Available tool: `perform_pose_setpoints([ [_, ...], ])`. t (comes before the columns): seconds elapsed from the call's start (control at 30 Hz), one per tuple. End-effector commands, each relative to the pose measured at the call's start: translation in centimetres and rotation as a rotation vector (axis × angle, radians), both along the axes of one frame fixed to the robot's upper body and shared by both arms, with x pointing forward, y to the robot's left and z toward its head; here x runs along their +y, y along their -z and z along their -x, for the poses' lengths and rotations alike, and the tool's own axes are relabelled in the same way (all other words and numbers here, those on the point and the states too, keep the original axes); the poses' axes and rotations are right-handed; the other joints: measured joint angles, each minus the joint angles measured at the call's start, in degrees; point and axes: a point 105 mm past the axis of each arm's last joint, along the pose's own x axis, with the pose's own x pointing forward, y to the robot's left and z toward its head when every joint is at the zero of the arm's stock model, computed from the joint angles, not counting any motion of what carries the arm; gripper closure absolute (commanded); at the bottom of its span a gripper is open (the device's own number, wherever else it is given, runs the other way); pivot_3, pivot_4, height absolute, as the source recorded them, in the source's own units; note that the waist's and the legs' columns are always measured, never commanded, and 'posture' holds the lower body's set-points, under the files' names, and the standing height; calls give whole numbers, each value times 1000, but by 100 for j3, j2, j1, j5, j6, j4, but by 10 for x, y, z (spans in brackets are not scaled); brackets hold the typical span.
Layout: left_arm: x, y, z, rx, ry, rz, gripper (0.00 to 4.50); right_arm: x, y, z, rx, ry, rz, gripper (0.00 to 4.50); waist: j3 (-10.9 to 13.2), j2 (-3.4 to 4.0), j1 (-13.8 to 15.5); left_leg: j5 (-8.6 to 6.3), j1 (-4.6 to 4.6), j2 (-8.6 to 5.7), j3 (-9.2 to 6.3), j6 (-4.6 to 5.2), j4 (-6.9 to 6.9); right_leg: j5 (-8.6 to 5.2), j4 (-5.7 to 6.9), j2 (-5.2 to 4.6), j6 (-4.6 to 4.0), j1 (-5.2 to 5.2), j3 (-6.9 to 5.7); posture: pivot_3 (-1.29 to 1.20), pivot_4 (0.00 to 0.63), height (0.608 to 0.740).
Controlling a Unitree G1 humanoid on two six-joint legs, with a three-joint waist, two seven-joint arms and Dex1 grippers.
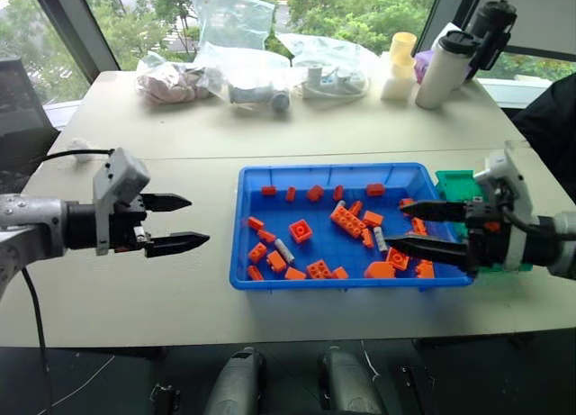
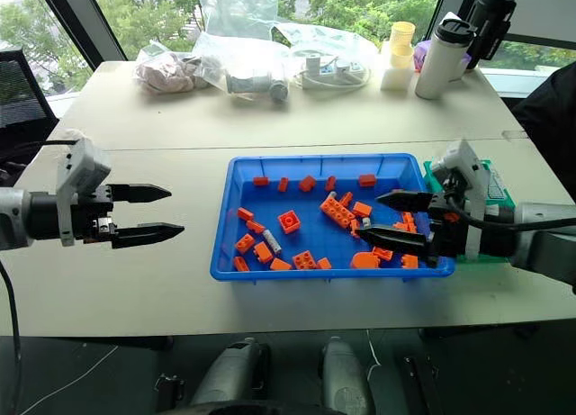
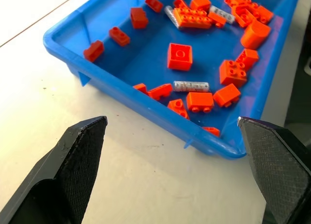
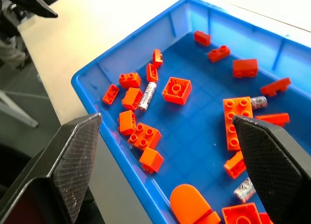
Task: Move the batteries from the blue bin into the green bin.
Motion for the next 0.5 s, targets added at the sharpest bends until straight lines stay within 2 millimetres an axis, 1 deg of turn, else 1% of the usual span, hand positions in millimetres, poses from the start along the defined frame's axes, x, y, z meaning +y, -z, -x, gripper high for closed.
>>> perform_pose_setpoints([
  [0.03, -4, 0, 2, -11, 66, -48, 0, 19, 6, -9, -11, -65, 27, 50, 0, -1, 7, 0, -3, 0, -1, 0, 0, 0, 0, -2, 0, -3, 0, 0, 150, 740],
  [0.07, -6, 2, 2, -12, 80, -62, 0, 29, 10, -15, -4, -80, 36, 50, -2, -6, 1, 0, -6, 0, -3, 0, 0, 0, 0, -2, 0, -6, 0, 0, 150, 740],
  [0.1, -8, 3, 2, -14, 88, -72, 0, 39, 15, -26, 12, -55, 41, 50, -1, -6, -13, 0, -6, 2, -3, 0, 0, 1, 0, -2, 0, -6, 0, 0, 150, 740],
  [0.17, -12, 5, 2, -16, 101, -75, 0, 54, 23, -45, 77, 12, 29, 50, 0, -9, -55, 1, -7, 6, 2, -2, 0, 7, 3, 0, -7, -14, 4, 0, 150, 740],
  [0.2, -13, 5, 2, -15, 107, -74, 0, 59, 25, -50, 109, 27, 21, 50, 0, -9, -48, 2, -8, 11, 2, -3, 0, 10, 4, 4, -12, -17, 5, 0, 150, 740],
  [0.23, -16, 6, 3, -13, 118, -71, 0, 67, 27, -49, 156, 11, 8, 50, 1, -8, -31, 3, -11, 12, -1, -5, 0, 10, 6, 4, -13, -21, 6, 0, 150, 740],
  [0.27, -19, 7, 6, -9, 132, -74, 0, 74, 29, -44, 182, -28, 20, 50, 1, -8, 0, 3, -16, 12, -2, -5, -3, 10, 7, 4, -14, -28, 6, 0, 150, 740],
  [0.33, -22, 9, 8, -7, 148, -85, 0, 83, 35, -36, 222, -84, 60, 50, 1, -8, 46, 3, -33, 8, -12, -5, -5, 10, 3, 2, -14, -38, 0, 0, 150, 740],
  [0.43, -21, 10, 8, -17, 127, -91, 0, 91, 49, -30, 256, -134, 141, 50, 1, -9, 23, 3, -41, 0, -11, -5, -2, 10, -2, -6, -12, -40, -1, 0, 150, 740],
  [0.5, -20, 12, 9, -18, 118, -106, 0, 94, 53, -31, 263, -143, 159, 50, 0, -10, -3, 3, -40, 0, -9, -4, 1, 11, -1, -7, -12, -39, 0, 0, 150, 740],
])
